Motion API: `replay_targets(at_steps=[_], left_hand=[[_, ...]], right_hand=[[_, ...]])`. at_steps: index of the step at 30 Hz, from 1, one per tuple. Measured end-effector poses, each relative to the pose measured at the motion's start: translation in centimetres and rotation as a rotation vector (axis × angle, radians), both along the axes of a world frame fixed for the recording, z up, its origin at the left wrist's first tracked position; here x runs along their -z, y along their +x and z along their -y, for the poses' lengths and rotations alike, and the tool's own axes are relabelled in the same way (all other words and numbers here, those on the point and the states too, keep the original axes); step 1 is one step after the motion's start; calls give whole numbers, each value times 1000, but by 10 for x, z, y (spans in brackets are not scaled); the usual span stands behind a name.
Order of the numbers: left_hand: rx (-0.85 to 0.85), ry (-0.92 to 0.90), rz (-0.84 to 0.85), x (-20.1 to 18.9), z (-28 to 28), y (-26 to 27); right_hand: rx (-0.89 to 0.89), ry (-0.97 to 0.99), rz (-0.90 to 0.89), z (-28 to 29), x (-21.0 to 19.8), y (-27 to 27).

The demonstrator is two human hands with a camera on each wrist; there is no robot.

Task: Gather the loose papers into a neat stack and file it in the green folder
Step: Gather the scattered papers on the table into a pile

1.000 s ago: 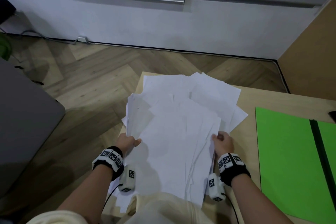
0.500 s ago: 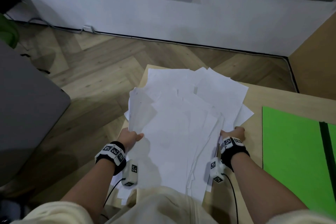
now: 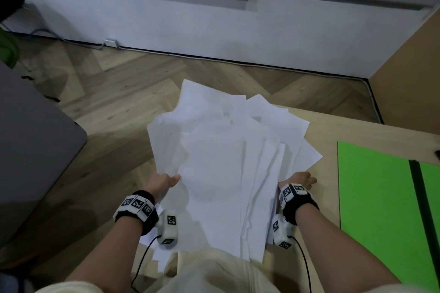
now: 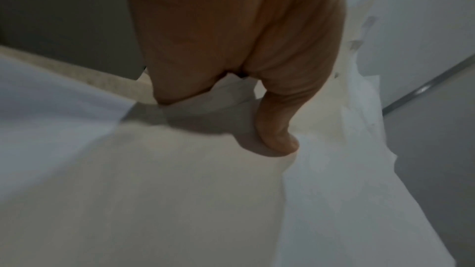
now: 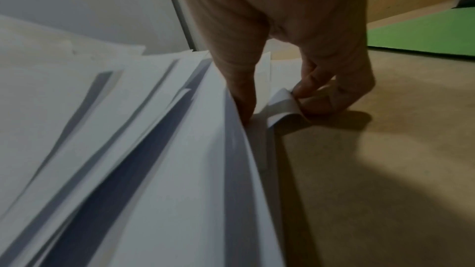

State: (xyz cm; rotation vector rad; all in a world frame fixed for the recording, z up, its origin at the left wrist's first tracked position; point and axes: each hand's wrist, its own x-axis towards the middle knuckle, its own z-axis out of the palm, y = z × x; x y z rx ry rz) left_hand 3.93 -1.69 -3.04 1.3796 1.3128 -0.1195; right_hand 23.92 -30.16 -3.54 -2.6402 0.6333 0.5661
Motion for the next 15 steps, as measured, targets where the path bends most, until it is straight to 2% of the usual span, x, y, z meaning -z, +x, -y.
replay_targets(at_steps=[4,10,12,15], left_hand=[[-109,-19,28,-1,-13,4],[-120,55,18,-4,0,18],[-104,64,28,-3,4,23],[-65,61,68,-4,7,30]], right_hand=[[-84,84,-83,2,-7,-8],[-103,165,-65,6,-10,-19],[-72,297,-106,11,-9,-18],[84,585,-50,20,-10,-13]])
